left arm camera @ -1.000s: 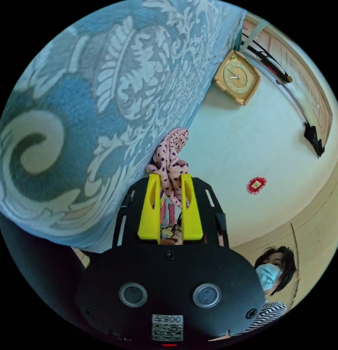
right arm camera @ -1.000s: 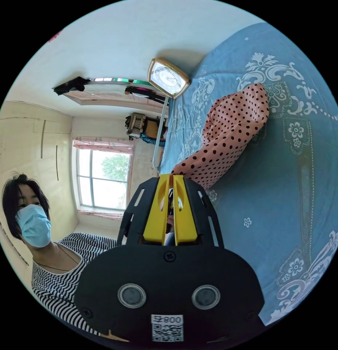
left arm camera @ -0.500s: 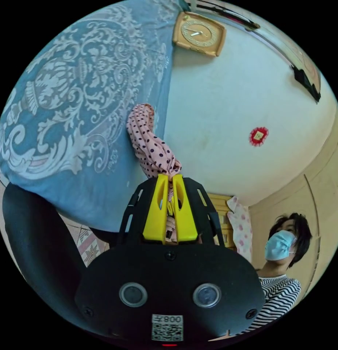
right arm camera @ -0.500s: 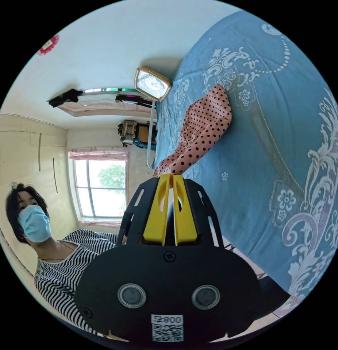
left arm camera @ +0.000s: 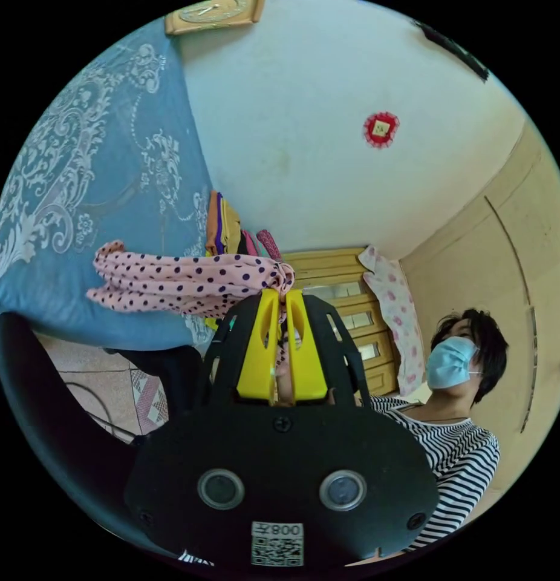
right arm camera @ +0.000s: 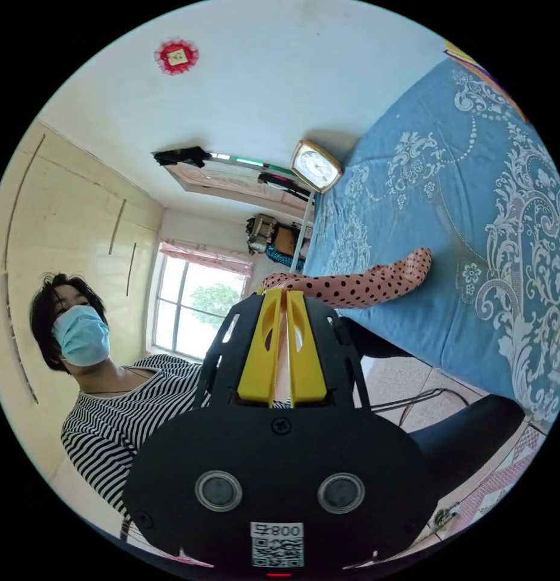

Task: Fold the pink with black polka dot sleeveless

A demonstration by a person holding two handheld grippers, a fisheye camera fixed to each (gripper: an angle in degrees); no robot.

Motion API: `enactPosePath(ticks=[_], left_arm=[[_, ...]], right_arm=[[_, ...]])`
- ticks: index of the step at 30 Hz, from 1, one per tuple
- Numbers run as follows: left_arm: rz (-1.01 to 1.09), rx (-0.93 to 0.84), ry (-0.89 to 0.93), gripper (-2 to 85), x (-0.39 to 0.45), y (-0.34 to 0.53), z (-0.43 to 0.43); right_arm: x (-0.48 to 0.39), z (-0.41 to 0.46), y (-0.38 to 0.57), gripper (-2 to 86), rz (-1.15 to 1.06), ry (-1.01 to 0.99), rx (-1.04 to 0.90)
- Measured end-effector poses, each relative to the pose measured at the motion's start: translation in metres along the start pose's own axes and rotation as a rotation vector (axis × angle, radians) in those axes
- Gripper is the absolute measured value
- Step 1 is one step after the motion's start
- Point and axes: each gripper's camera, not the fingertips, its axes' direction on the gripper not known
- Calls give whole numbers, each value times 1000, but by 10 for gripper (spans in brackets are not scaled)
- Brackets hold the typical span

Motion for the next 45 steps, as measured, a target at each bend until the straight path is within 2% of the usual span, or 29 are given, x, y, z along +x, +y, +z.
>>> enactPosePath(ticks=[7,14,17,23,28,33,37,43,45], left_arm=[[58,-99,26,23,91,-40,75],[58,-167,-13,22,159,-114,166],[78,-188,-39,23,186,-162,213],[197,-200,-56,22,258,-289,332],[390,-183,4,22,344,-384,440],[558,-196,1,22,405,-441,537],[486,-264,-38,23,386,-461,617],[153,-446,-244,22,302,-448,713],[120,-460,-234,22,297,-441,728]], right_arm=[[24,-109,33,9,-37,-20,98],[78,-204,17,9,-15,-8,163],[104,-251,-19,9,-14,15,186],[133,-366,-157,9,-95,82,241],[97,-490,-304,8,-268,191,322],[71,-583,-369,8,-375,398,353],[138,-643,-376,9,-249,588,337],[318,-715,-351,8,176,661,330],[348,-726,-342,8,234,660,321]])
